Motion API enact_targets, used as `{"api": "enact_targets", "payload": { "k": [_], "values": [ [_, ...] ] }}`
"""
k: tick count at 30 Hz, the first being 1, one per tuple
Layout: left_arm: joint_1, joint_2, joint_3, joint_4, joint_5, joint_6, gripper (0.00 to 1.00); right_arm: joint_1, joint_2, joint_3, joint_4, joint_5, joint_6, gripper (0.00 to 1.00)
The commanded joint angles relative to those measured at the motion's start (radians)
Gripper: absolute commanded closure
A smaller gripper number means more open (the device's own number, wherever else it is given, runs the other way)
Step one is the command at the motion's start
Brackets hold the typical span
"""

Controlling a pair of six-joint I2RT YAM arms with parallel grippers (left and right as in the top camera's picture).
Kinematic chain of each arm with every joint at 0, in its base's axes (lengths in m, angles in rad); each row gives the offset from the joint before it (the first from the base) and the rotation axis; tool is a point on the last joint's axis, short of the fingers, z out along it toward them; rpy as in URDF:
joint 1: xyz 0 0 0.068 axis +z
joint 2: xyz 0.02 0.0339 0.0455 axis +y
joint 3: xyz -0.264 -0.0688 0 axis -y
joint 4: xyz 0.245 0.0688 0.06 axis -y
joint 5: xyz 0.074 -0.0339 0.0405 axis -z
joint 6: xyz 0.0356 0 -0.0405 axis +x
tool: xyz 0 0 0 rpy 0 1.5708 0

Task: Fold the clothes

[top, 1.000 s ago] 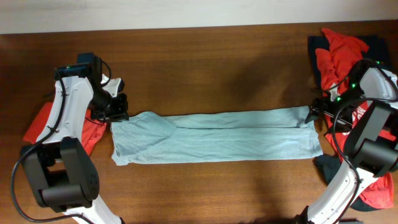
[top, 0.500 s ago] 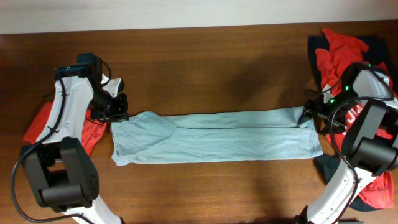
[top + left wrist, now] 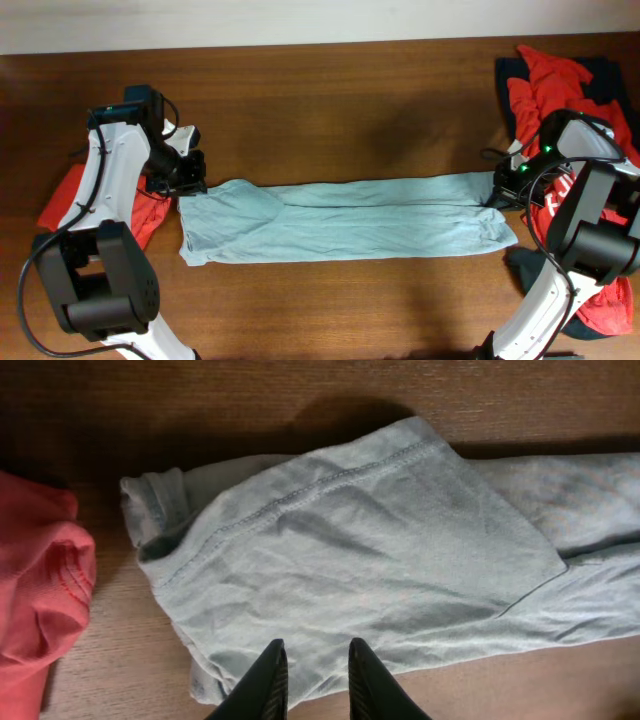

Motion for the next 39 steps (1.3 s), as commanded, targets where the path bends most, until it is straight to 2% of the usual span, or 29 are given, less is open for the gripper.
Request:
{"api": "enact_targets", "payload": {
  "k": [1, 10, 18, 19, 20, 24, 28, 31, 37, 39],
  "values": [
    [-0.003, -0.030, -0.006, -0.001, 0.012, 0.004, 0.79, 0.010, 0.031, 0.001, 0.000, -0.017, -0.007, 0.96],
    [-0.003, -0.030, -0.006, 0.006, 0.011, 0.004, 0.79, 0.005, 0.029, 0.214, -0.141, -0.013, -0.007, 0.96],
    [-0.003, -0.030, -0.006, -0.001, 0.012, -0.016, 0.79, 0.005, 0.029, 0.221, -0.131, 0.073, -0.007, 0.96],
    [-0.003, -0.030, -0.006, -0.001, 0.012, -0.016, 0.79, 0.005, 0.029, 0.221, -0.136, 0.074, -0.007, 0.90],
    [-0.003, -0.030, -0.006, -0.005, 0.012, -0.016, 0.79, 0.005, 0.030, 0.221, -0.139, 0.074, -0.007, 0.56],
    [-0.003, -0.030, -0.006, -0.022, 0.012, -0.016, 0.79, 0.005, 0.030, 0.220, -0.129, 0.094, -0.008, 0.47],
    [-0.003, -0.030, -0.006, -0.037, 0.012, -0.016, 0.79, 0.005, 0.030, 0.194, -0.104, 0.114, -0.008, 0.31],
    [-0.003, -0.030, -0.006, -0.037, 0.015, -0.016, 0.79, 0.005, 0.030, 0.134, -0.060, 0.145, -0.008, 0.26],
    [-0.003, -0.030, -0.006, -0.034, 0.015, -0.015, 0.79, 0.006, 0.030, 0.042, -0.008, 0.124, -0.008, 0.25],
    [-0.003, -0.030, -0.006, -0.029, 0.015, -0.015, 0.79, 0.006, 0.030, 0.015, -0.001, 0.078, -0.008, 0.32]
  ]
}}
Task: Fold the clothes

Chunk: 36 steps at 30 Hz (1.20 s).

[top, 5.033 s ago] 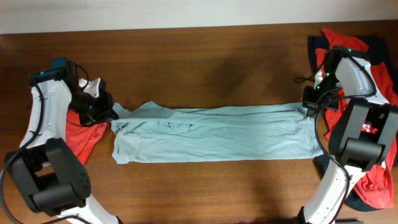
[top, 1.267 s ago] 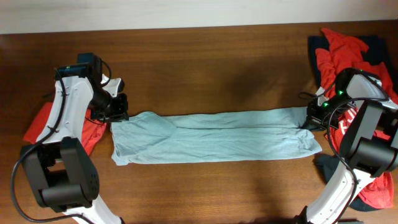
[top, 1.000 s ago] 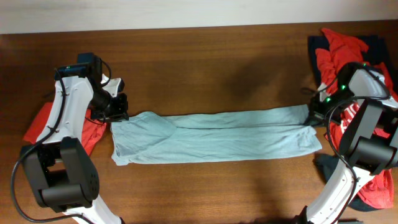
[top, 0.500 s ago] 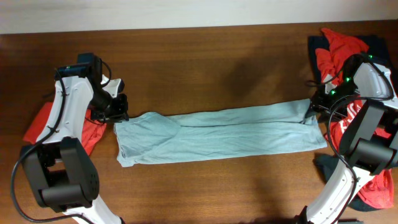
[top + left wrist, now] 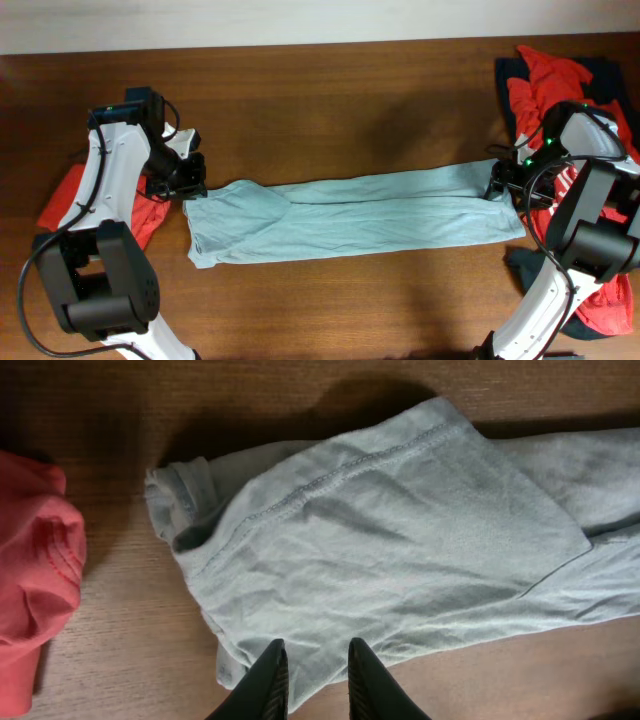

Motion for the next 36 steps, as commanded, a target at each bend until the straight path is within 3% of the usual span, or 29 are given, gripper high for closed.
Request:
{"api": "enact_targets", "payload": {
  "k": [1, 4, 6, 7, 8, 14, 23, 27, 36],
  "values": [
    [-0.003, -0.030, -0.006, 0.005, 0.014, -0.011, 0.79, 0.006, 0.013, -0.063, 0.020, -0.065, -0.005, 0.40],
    [-0.003, -0.030, -0.006, 0.006, 0.014, -0.011, 0.79, 0.006, 0.013, -0.065, 0.020, -0.071, -0.006, 0.59],
    [-0.003, -0.030, -0.006, 0.006, 0.014, -0.011, 0.79, 0.006, 0.013, -0.065, 0.022, -0.071, -0.006, 0.76],
    [-0.003, -0.030, -0.006, 0.006, 0.014, -0.011, 0.79, 0.006, 0.013, -0.065, 0.028, -0.071, -0.006, 0.92],
    [-0.003, -0.030, -0.006, 0.006, 0.014, -0.011, 0.79, 0.005, 0.013, -0.065, 0.034, -0.070, -0.005, 0.96],
    [-0.003, -0.030, -0.006, 0.014, 0.014, -0.011, 0.79, 0.002, 0.013, -0.005, 0.012, -0.059, 0.008, 0.96],
    [-0.002, -0.030, -0.006, 0.034, 0.014, -0.011, 0.79, -0.010, 0.012, 0.328, -0.235, 0.020, 0.058, 0.96],
    [-0.002, -0.030, -0.006, 0.047, 0.014, -0.011, 0.79, 0.097, -0.013, 0.451, -0.354, 0.020, 0.058, 0.96],
    [-0.002, -0.030, -0.006, 0.047, 0.014, -0.018, 0.79, 0.393, -0.024, 0.456, -0.422, 0.021, 0.106, 0.96]
  ]
}}
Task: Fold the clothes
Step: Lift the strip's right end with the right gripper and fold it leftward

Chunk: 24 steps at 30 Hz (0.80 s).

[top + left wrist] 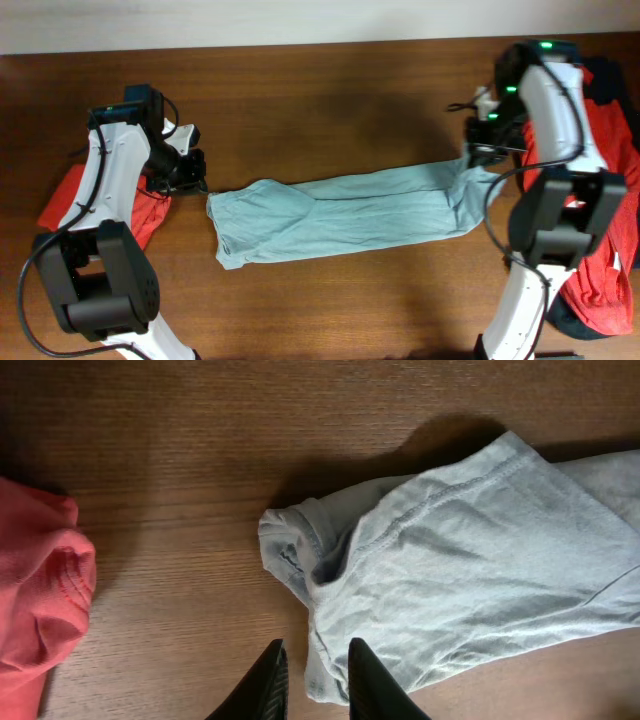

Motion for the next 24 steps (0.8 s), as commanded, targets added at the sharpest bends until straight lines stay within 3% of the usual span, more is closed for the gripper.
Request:
{"api": "enact_targets", "payload": {
  "k": [1, 11, 19, 24],
  "values": [
    [-0.002, -0.030, -0.006, 0.002, 0.011, -0.014, 0.79, 0.117, -0.031, 0.013, -0.006, 0.006, 0.049, 0.96],
    [-0.002, -0.030, -0.006, 0.002, 0.012, -0.014, 0.79, 0.412, 0.009, 0.013, 0.030, 0.006, 0.097, 0.96],
    [-0.002, -0.030, -0.006, 0.002, 0.011, -0.014, 0.79, 0.517, 0.055, 0.011, 0.051, 0.005, 0.132, 0.96],
    [-0.002, -0.030, -0.006, 0.002, 0.012, -0.014, 0.79, 0.524, 0.055, 0.011, 0.051, 0.005, 0.131, 0.83]
  ]
}}
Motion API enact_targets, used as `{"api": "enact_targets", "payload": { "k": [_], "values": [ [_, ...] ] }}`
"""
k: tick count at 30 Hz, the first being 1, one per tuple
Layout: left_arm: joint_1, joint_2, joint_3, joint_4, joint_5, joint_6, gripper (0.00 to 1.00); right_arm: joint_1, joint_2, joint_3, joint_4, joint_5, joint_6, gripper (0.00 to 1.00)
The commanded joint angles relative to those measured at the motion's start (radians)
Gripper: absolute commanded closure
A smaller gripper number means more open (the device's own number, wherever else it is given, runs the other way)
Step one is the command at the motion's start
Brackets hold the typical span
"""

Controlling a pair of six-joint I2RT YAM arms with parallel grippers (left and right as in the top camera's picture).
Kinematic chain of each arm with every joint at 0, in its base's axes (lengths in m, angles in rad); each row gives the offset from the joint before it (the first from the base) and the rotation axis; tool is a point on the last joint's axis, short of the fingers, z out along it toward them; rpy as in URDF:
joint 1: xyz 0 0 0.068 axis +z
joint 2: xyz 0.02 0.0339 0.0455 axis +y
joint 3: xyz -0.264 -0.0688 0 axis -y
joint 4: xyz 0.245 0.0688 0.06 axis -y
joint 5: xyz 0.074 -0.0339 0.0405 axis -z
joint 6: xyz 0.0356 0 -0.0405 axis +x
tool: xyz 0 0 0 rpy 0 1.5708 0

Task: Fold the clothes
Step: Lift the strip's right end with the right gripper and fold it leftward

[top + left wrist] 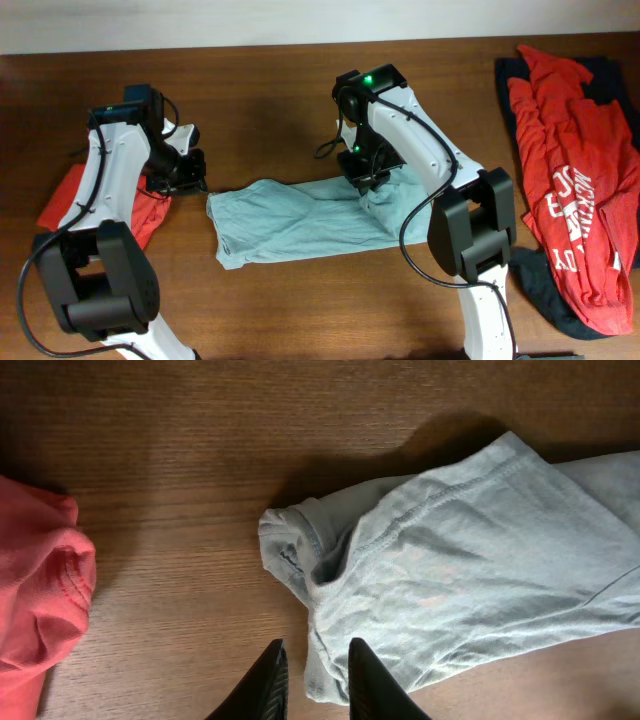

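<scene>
Light blue trousers (285,222) lie on the wooden table (300,90), doubled over so they reach only from left of centre to the middle. My right gripper (366,178) sits at their right end, shut on the bunched leg ends, which rest on top of the lower layer. My left gripper (196,184) hovers just off the waistband end. In the left wrist view the trousers (470,560) fill the right half. The left gripper (312,672) is open there, with bare wood and only the cloth's edge between its fingers.
A red garment (62,205) lies beside the left arm, seen at the left edge as red cloth (40,600) in the wrist view. A pile of red and navy clothes (570,190) covers the table's right end.
My right gripper has moved from the table's right side to the middle with the leg ends, so the trousers are now doubled over. The left gripper and the waistband end have not moved.
The trousers first lay stretched full length between both grippers. Then they sat slightly further right. Then the right gripper held the leg ends up at the far right and the waistband had slid clear of the left gripper. Now the legs lie over the middle.
</scene>
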Motion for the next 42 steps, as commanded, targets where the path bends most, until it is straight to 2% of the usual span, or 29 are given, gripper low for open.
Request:
{"api": "enact_targets", "payload": {
  "k": [1, 10, 20, 22, 24, 30, 38, 42],
  "values": [
    [-0.002, -0.030, -0.006, 0.002, 0.011, -0.010, 0.79, 0.007, 0.003, 0.011, -0.001, 0.005, 0.009, 0.82],
    [-0.002, -0.030, -0.006, 0.002, 0.011, -0.010, 0.79, 0.007, 0.003, 0.011, -0.002, 0.003, 0.005, 0.71],
    [-0.002, -0.030, -0.006, 0.007, 0.011, -0.010, 0.78, -0.003, 0.003, 0.011, -0.002, 0.006, -0.047, 0.65],
    [-0.002, -0.030, -0.006, 0.006, 0.011, -0.010, 0.72, -0.027, 0.003, 0.011, -0.004, 0.005, -0.034, 0.64],
    [-0.002, -0.030, -0.006, 0.006, 0.011, -0.010, 0.71, -0.053, 0.003, 0.011, -0.018, 0.010, -0.017, 0.63],
    [-0.002, -0.030, -0.006, 0.005, 0.011, -0.010, 0.71, -0.092, 0.003, -0.055, -0.003, 0.059, 0.006, 0.69],
    [-0.002, -0.030, -0.006, -0.002, 0.011, -0.010, 0.71, -0.092, 0.003, -0.275, 0.135, 0.076, 0.028, 0.73],
    [-0.002, -0.030, -0.006, -0.002, 0.011, -0.010, 0.71, -0.085, 0.003, -0.294, 0.148, 0.053, 0.027, 0.74]
  ]
}}
